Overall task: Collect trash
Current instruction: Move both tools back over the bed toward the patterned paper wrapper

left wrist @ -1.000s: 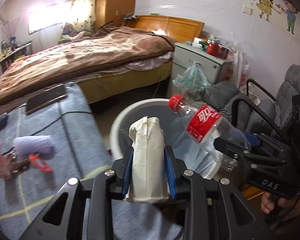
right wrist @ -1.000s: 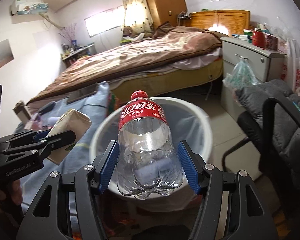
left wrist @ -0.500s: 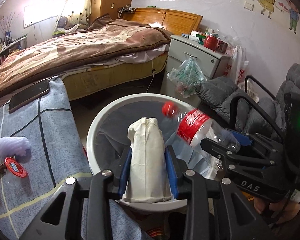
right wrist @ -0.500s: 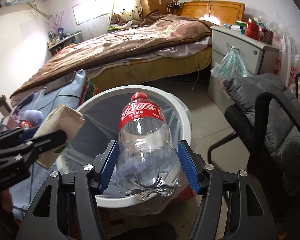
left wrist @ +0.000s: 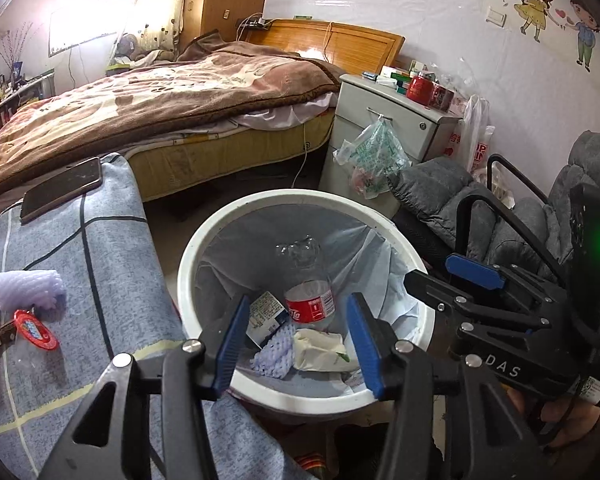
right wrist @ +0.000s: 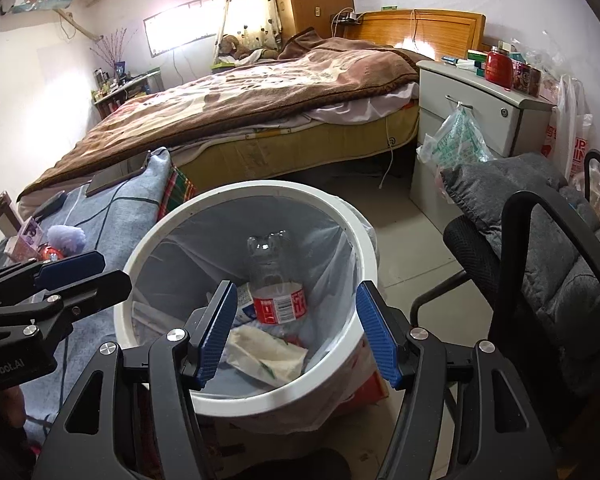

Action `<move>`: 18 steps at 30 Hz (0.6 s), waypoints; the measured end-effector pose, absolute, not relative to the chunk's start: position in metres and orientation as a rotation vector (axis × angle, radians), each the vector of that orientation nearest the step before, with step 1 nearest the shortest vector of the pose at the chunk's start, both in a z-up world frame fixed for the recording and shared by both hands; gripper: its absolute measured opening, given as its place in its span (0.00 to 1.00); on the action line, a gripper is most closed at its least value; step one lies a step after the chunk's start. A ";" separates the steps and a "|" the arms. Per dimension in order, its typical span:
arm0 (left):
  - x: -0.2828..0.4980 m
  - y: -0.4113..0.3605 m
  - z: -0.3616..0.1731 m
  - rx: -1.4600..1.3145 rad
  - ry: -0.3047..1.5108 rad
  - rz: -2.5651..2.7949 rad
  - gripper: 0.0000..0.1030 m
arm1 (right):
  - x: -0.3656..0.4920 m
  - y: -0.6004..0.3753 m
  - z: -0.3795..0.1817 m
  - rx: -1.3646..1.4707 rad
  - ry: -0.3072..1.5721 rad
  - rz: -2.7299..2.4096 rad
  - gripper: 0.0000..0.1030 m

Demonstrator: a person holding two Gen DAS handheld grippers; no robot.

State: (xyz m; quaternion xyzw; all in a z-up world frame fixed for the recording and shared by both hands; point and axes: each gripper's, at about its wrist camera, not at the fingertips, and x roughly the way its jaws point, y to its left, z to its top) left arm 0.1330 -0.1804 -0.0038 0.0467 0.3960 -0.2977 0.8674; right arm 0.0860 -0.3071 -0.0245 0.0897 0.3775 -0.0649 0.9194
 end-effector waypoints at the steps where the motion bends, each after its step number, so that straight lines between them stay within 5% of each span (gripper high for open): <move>1: 0.133 -0.179 -0.003 0.097 0.829 -0.619 0.51 | 0.085 -0.306 -0.024 0.186 0.773 -0.134 0.61; 18: 0.117 -0.113 0.016 0.049 0.761 -0.513 0.52 | 0.078 -0.276 -0.009 0.199 0.713 -0.093 0.61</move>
